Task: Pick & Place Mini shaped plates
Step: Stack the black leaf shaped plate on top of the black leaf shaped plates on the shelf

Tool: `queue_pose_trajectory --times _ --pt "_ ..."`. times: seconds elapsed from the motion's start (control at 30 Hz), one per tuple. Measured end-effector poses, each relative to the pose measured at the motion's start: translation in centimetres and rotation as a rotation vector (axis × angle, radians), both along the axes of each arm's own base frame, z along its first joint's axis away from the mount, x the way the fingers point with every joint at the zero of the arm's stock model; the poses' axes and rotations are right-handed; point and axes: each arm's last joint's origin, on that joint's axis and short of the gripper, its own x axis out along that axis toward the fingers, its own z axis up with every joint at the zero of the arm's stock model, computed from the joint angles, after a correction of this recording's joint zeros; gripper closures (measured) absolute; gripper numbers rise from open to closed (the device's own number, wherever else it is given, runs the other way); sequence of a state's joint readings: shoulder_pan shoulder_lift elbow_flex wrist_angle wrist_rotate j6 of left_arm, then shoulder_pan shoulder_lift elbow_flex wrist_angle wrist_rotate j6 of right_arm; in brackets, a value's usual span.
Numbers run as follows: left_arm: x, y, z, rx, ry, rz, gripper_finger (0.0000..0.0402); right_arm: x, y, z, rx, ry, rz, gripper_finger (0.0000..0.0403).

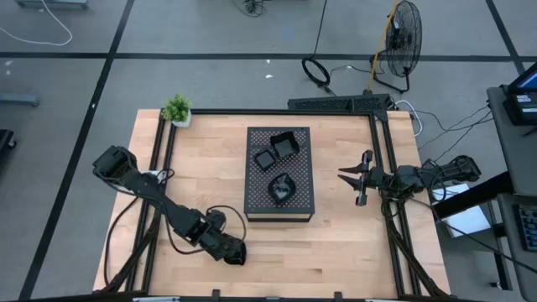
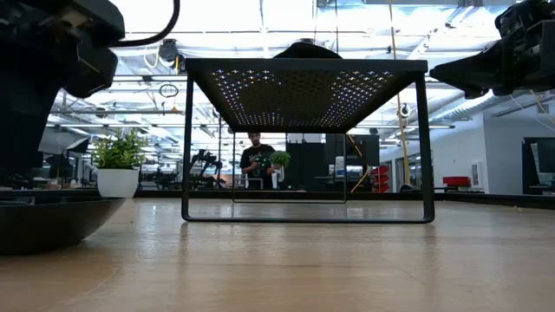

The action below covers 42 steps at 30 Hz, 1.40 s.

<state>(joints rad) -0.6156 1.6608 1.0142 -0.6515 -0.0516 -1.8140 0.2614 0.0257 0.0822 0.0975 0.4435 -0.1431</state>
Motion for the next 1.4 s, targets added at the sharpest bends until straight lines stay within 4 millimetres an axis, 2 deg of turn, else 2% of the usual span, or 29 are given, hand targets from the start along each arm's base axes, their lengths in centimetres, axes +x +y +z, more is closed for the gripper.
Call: queue_pose_trajectory --times 0.4,0.53,0.7,0.77,0.9,1.1,1.27,1.4 --pt "1.0 -1.0 -2.0 -0.079 0.026 0.054 0.0230 0.0 0.0 0.0 0.000 0.000 0.000 0.0330" --pt "1.1 -1.1 -2.7 -0.084 0.062 0.048 0.0275 0.0 0.0 0.0 0.000 0.000 0.000 0.0330" --pt "1.0 -1.0 -2.2 -0.071 0.036 0.001 0.0371 0.0 0.0 0.0 0.000 0.000 0.000 0.0330" --pt "0.9 -0.9 -1.4 -0.073 0.005 -0.012 0.0392 0.0 0.0 0.0 0.000 0.000 0.000 0.0330" --pt "0.4 -0.3 0.8 -0.037 -0.080 -0.030 0.0397 0.0 0.0 0.0 0.000 0.000 0.000 0.0330" --pt "-1.0 1.7 6.8 0.100 -0.401 -0.089 0.0398 0.0 0.0 0.0 0.000 0.000 0.000 0.0330" --pt "-1.7 5.5 11.9 0.323 -0.680 -0.117 0.0399 0.0 0.0 0.0 0.000 0.000 0.000 0.0330" --pt "-0.8 9.7 14.0 0.446 -0.762 -0.172 0.0399 0.0 0.0 0.0 0.000 0.000 0.000 0.0330"
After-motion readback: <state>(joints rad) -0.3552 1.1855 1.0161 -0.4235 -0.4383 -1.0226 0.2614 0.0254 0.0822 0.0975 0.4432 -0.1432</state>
